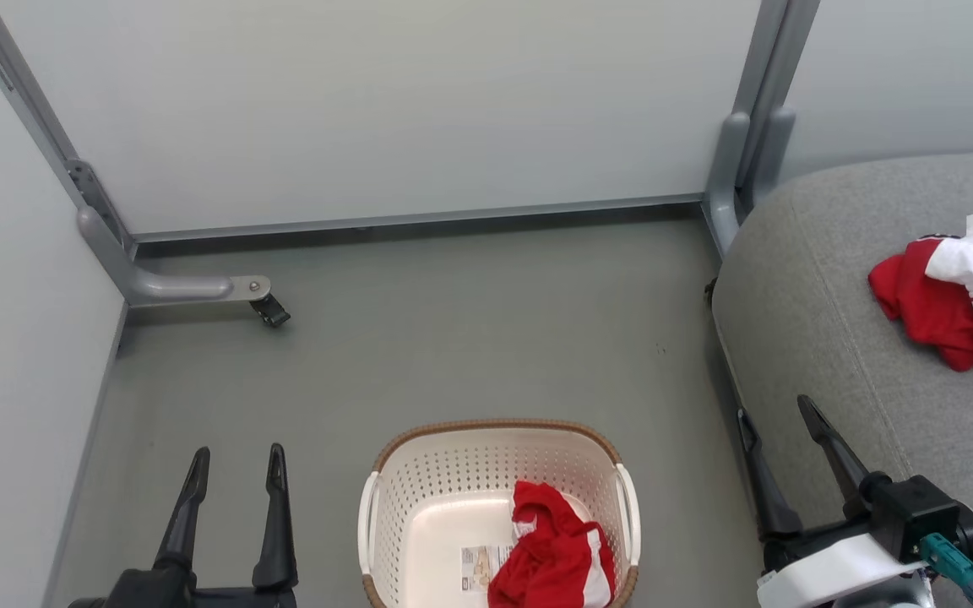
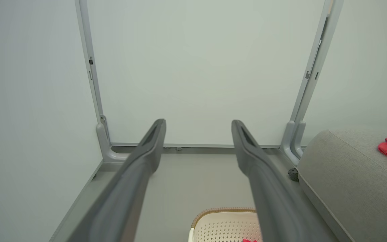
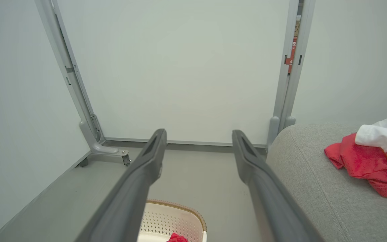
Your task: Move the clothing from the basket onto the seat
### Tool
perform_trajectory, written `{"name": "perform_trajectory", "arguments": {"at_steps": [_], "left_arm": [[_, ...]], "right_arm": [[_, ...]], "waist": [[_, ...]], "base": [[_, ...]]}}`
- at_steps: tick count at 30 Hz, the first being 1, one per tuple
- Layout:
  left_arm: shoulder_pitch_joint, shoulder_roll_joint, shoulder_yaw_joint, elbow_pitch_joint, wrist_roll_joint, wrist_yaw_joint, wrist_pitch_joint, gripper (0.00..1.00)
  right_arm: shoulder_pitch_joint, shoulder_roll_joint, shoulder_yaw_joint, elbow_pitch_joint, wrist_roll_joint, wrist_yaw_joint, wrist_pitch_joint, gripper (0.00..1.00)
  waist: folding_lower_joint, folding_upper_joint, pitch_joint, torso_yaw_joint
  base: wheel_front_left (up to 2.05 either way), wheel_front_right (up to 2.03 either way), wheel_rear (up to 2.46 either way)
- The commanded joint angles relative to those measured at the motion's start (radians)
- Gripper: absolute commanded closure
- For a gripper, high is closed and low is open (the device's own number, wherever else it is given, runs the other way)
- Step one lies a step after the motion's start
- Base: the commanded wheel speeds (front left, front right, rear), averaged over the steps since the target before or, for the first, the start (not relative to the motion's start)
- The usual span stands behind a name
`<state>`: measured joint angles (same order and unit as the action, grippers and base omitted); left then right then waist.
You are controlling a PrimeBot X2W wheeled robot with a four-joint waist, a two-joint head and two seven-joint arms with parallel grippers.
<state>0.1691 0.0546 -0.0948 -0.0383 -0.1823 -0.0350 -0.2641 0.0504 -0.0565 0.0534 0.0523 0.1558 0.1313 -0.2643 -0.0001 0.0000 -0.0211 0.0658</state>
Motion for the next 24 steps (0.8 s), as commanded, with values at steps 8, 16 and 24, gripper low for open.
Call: {"name": "perform_trajectory", "arguments": {"at_steps": [8, 16, 24], "left_arm": [[0.073, -0.004, 0.004, -0.023, 0.01, -0.023, 0.0, 0.0], [0.086, -0.004, -0.006, -0.028, 0.018, -0.018, 0.0, 0.0], [0.084, -0.004, -0.004, -0.015, 0.036, -0.022, 0.0, 0.0]], "right_arm": [[0.092, 0.004, -0.001, 0.006, -0.01, -0.001, 0.0, 0.0], [0.133, 0.005, -0.02, 0.018, 0.009, -0.001, 0.0, 0.0], [0.115, 0.005, -0.015, 0.017, 0.014, -0.001, 0.0, 0.0]], "waist": [[0.0001, 0.0, -0.065, 0.005], [0.0001, 0.0, -0.063, -0.013], [0.0001, 0.0, -0.056, -0.028]], "base": [[0.0, 0.0, 0.0], [0.0, 0.0, 0.0], [0.0, 0.0, 0.0]]}}
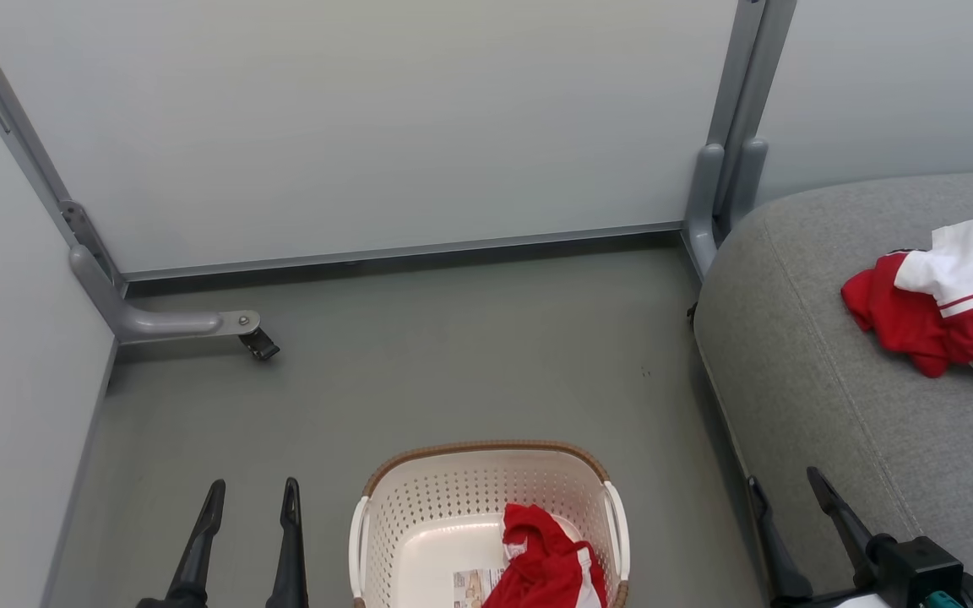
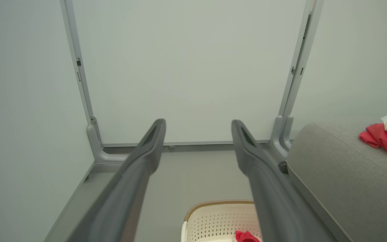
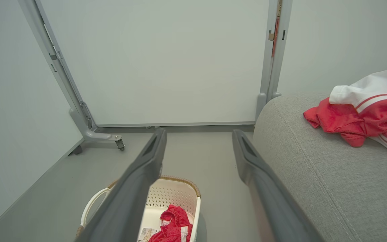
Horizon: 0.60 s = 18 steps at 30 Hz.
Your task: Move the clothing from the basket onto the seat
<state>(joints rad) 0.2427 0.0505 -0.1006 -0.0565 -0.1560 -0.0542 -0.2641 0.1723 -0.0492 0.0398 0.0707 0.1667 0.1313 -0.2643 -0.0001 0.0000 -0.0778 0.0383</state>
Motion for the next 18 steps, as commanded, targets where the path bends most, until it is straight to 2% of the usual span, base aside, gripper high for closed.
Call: {"name": "perform_trajectory", "arguments": {"at_steps": [1, 18], "left_arm": [[0.01, 0.0, 0.002, 0.004, 0.009, -0.003, 0.0, 0.0], [0.006, 0.0, -0.009, 0.021, -0.002, -0.008, 0.0, 0.0]], "right_arm": [[-0.009, -0.003, -0.001, -0.002, 0.004, -0.001, 0.0, 0.0], [-0.017, -0.002, 0.004, -0.001, -0.003, -0.001, 0.0, 0.0]], "waist": [[0.0001, 0.0, 0.001, -0.001], [0.0001, 0.0, 0.015, -0.007]], "base": [[0.0, 0.0, 0.0], [0.0, 0.0, 0.0]]}}
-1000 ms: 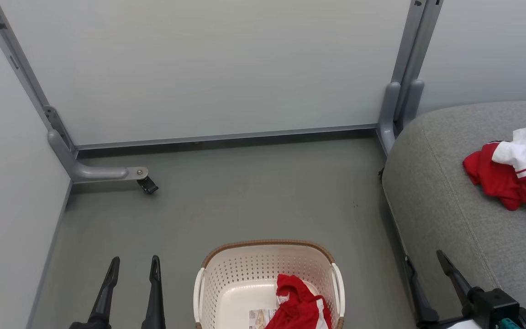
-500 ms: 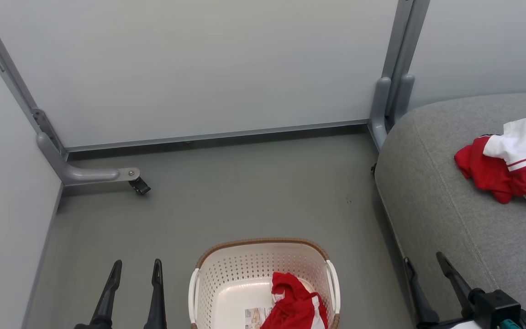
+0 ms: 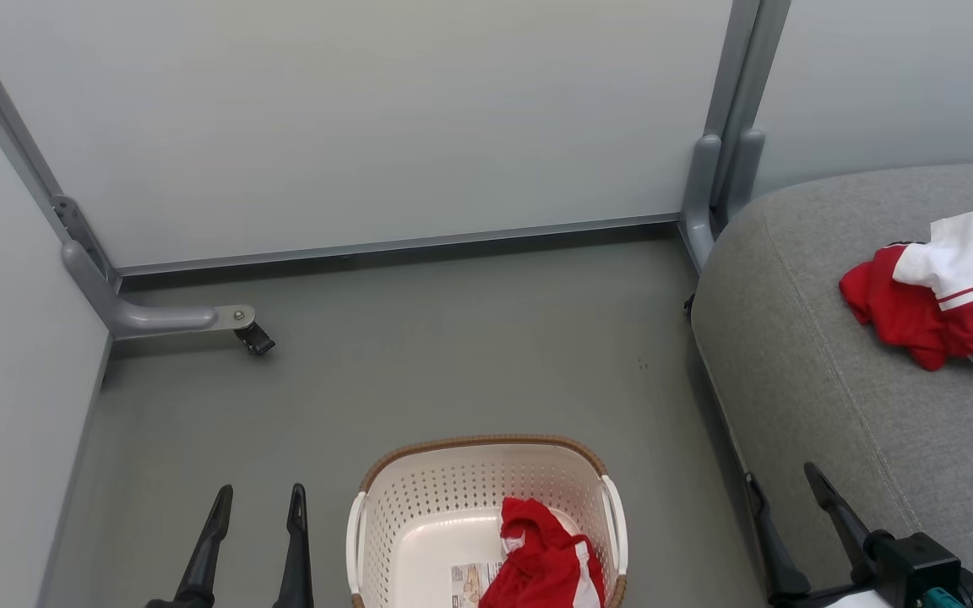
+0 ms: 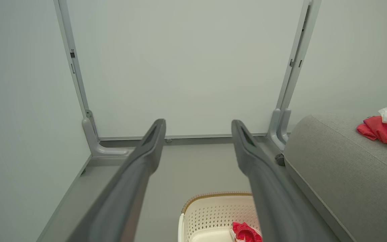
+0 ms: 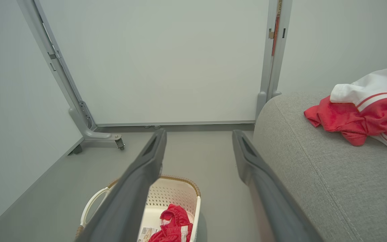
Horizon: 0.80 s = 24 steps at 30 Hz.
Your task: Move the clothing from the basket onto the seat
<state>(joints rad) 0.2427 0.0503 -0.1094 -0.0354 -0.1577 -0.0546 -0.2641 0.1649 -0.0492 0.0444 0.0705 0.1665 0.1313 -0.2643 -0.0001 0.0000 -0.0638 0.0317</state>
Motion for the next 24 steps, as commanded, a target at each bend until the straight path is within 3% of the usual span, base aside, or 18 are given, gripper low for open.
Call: {"name": "perform_trajectory", "arguments": {"at_steps": [1, 16, 24], "left_arm": [[0.005, 0.0, -0.001, 0.001, -0.001, -0.008, 0.0, 0.0], [-0.024, 0.0, -0.02, 0.016, 0.007, -0.017, 0.0, 0.0], [-0.096, 0.0, -0.034, 0.021, 0.018, -0.034, 0.0, 0.0]], "right_arm": [[-0.009, -0.002, -0.001, -0.001, -0.004, -0.001, 0.0, 0.0], [-0.022, -0.002, -0.008, -0.015, -0.021, -0.001, 0.0, 0.0], [-0.086, -0.002, -0.023, -0.045, -0.029, -0.001, 0.0, 0.0]], "waist": [[0.0001, 0.0, 0.003, -0.001], [0.0001, 0.0, 0.071, -0.006], [0.0001, 0.0, 0.223, -0.01]], "base": [[0.0, 0.0, 0.0], [0.0, 0.0, 0.0], [0.0, 0.0, 0.0]]}}
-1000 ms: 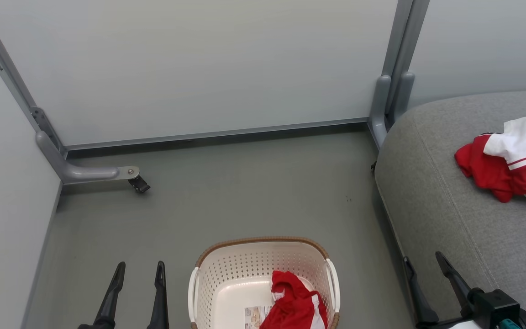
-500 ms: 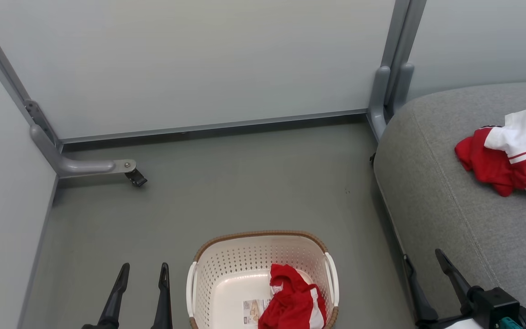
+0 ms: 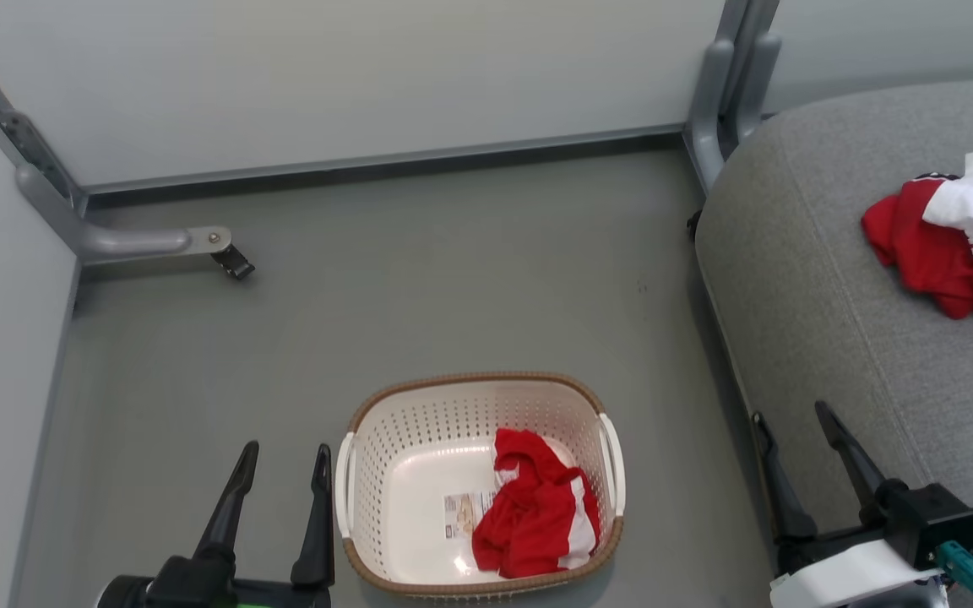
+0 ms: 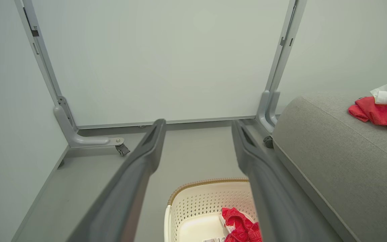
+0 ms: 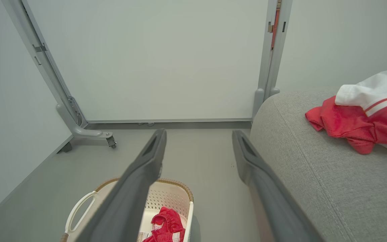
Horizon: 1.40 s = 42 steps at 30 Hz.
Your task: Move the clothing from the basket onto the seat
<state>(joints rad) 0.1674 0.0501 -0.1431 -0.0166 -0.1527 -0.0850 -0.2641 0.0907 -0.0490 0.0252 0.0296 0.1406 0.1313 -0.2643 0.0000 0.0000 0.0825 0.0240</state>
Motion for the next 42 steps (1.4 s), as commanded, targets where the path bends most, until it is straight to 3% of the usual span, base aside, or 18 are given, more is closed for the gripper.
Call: {"name": "perform_trajectory", "arguments": {"at_steps": [1, 12, 19, 29, 35, 42], "left_arm": [[-0.036, 0.001, -0.001, 0.002, 0.015, -0.006, 0.0, 0.0], [-0.266, 0.001, -0.037, 0.033, 0.055, -0.038, 0.0, 0.0], [-0.487, 0.017, -0.125, 0.125, 0.053, -0.046, 0.0, 0.0], [-0.863, 0.096, -0.462, 0.353, 0.003, -0.046, 0.0, 0.0], [-1.024, 0.092, -0.652, 0.488, -0.031, -0.046, 0.0, 0.0], [-1.217, 0.084, -0.943, 0.667, -0.142, -0.046, 0.0, 0.0]], "right_arm": [[-0.025, -0.003, -0.006, -0.009, -0.004, -0.001, 0.0, 0.0], [-0.197, -0.003, -0.049, -0.073, -0.028, -0.001, 0.0, 0.0], [-0.341, -0.017, -0.094, -0.133, -0.038, -0.001, 0.0, 0.0], [-0.429, -0.045, -0.195, -0.223, -0.045, -0.001, 0.0, 0.0], [-0.435, -0.041, -0.201, -0.254, -0.044, -0.001, 0.0, 0.0], [-0.444, -0.046, -0.187, -0.294, -0.051, -0.001, 0.0, 0.0]], "waist": [[0.0, 0.0, 0.105, -0.002], [0.0, 0.0, 0.414, 0.01], [0.0, 0.0, 0.622, 0.006], [0.0, 0.0, 0.848, 0.013], [0.0, 0.0, 0.931, 0.0], [0.0, 0.0, 1.008, -0.017]], "base": [[0.0, 0.0, 0.0], [0.0, 0.0, 0.0], [0.0, 0.0, 0.0], [0.0, 0.0, 0.0], [0.0, 0.0, 0.0], [0.0, 0.0, 0.0]]}}
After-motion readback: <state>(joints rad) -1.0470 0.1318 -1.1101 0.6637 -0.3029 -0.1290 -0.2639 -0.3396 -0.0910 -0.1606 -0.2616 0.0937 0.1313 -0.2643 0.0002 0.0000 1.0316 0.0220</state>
